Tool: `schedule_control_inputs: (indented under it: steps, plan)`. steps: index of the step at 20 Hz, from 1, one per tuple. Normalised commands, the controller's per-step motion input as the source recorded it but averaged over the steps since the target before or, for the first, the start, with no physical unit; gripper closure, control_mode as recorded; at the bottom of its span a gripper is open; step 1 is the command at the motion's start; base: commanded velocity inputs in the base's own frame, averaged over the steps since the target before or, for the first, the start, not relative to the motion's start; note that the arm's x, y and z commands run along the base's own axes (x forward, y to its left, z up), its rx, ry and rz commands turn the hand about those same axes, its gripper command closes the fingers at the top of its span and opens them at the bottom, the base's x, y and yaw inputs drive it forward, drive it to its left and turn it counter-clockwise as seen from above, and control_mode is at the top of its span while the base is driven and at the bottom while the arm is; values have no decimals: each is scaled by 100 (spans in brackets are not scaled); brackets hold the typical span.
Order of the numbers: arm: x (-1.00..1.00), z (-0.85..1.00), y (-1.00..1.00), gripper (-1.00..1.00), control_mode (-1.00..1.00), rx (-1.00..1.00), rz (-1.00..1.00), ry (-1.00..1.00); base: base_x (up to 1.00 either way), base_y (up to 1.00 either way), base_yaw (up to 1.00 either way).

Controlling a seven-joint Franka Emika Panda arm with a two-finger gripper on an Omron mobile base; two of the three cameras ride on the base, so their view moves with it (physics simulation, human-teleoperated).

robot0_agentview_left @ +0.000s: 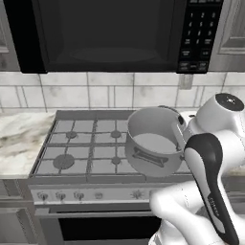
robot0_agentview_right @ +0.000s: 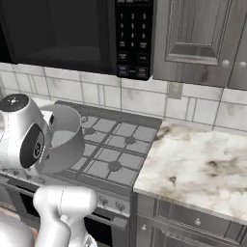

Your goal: Move the pot and pan from the stove into the sink.

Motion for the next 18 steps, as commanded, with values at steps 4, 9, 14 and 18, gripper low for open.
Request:
schedule_control_inputs:
  steps: [4,9,14,18]
  plan:
    - [0,0,0,100,100,0,0,0,-11,0,46]
    - [0,0,0,100,100,0,0,0,-10,0,48]
    - [0,0,0,100,100,0,0,0,-6,0,50]
    - [0,0,0,100,100,0,0,0,-4,0,50]
